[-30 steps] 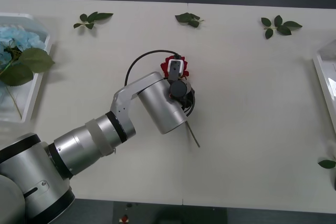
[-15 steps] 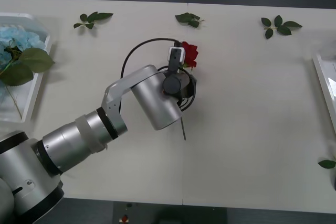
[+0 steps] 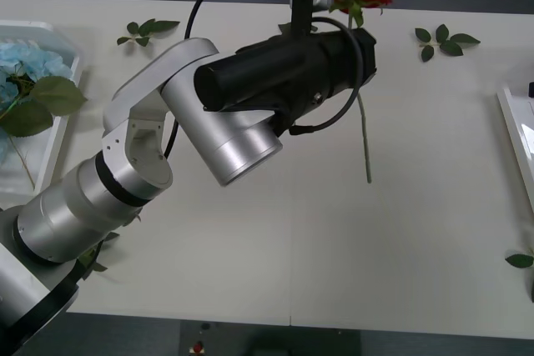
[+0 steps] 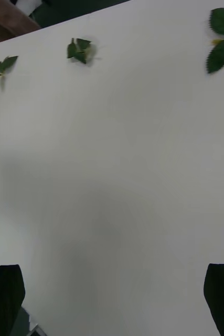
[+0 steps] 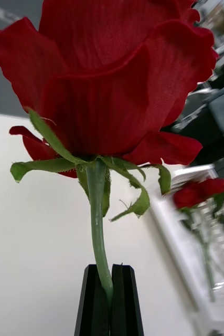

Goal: Put the red flowers into the right box and the blue flowers into the left box

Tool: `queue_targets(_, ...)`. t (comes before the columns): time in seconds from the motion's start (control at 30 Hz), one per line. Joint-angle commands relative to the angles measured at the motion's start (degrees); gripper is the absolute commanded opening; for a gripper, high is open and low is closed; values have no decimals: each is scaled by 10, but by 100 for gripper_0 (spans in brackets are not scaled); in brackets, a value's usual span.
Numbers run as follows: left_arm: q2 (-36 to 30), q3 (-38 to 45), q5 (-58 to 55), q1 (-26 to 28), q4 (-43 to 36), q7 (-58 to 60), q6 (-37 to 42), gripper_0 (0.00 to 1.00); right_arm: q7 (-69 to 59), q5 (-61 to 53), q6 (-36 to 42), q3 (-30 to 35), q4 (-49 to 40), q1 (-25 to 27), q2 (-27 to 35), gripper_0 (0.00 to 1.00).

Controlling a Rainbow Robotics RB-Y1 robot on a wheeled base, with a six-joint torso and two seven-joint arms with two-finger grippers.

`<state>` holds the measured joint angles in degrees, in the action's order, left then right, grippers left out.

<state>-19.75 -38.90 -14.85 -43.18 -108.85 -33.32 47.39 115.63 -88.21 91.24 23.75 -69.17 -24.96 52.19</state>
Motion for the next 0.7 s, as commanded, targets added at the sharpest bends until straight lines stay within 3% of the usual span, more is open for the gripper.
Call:
queue_targets(0.03, -12, 18, 1, -15, -73, 13, -28, 0, 36, -55, 32, 2, -28, -8, 13, 100)
queue_targets(0.37, -23, 31, 66, -20, -100, 19, -172, 0, 38, -239, 126, 3, -47, -7, -4, 100)
queue_targets(0.7, -33, 41, 84, -22, -102, 27, -240, 0, 27, -275, 136, -2, -90, -33, -64, 100)
